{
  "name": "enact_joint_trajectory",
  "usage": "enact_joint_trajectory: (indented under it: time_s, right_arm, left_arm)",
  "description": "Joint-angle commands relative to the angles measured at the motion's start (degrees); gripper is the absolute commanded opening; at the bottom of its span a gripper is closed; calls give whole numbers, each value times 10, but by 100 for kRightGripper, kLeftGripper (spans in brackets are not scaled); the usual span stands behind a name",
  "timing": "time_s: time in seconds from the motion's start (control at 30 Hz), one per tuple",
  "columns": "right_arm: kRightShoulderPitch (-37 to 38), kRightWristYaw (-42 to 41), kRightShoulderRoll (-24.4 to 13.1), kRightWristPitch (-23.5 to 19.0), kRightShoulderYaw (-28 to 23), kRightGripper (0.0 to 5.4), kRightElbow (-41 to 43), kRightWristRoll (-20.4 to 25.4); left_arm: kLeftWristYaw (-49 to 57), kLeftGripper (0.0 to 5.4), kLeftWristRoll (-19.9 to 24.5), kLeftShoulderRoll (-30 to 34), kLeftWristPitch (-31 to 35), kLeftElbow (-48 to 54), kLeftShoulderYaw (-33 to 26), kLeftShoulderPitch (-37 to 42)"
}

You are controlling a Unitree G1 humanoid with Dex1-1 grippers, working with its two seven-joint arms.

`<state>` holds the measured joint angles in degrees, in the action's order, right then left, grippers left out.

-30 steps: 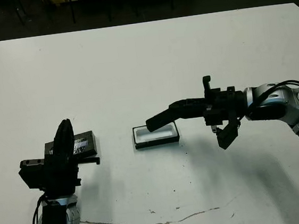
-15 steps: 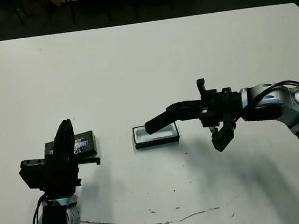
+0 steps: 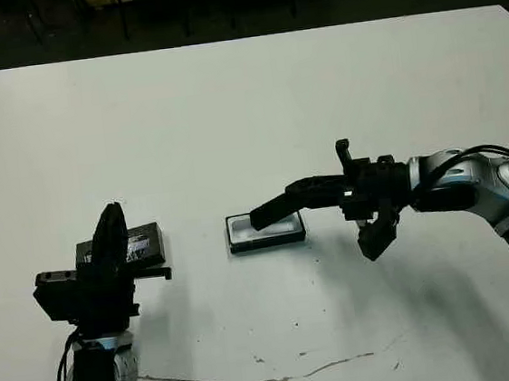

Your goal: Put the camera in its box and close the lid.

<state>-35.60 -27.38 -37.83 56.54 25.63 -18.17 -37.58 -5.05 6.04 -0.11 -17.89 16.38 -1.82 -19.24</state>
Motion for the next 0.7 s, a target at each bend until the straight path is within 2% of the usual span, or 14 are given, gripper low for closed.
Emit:
enact_joint_trajectory:
  time_s: [0.03,0.23,0.4,0.43,0.47,0.6,0.7]
  right_arm:
    - [9,-7,-5,2,5,1,-9,18]
    - [7,-19,-14,-7,5,1,1,10]
    - [3,-1,-13,14,6,1,-12,-3]
    - [1,-12,-15,6,10,1,-5,-8]
    - [-2,-16,-15,10,13,1,-9,-2]
    - [5,-53,-18,-19,13,1,10,23]
    - [11,-53,-12,-28,14,1,6,23]
  left_arm:
    - [2,0,-3,-1,2,-8,0,-45]
    - [3,0,-7,-2,-3,-9,2,-44]
    - [12,0,-10,-5,13,3,8,-48]
    - [12,0,-9,-5,13,3,9,-48]
    - [13,0,-9,-5,14,3,9,-47]
    - [20,0,-13,-4,23,10,12,-50]
    - [22,0,-13,-4,23,11,13,-50]
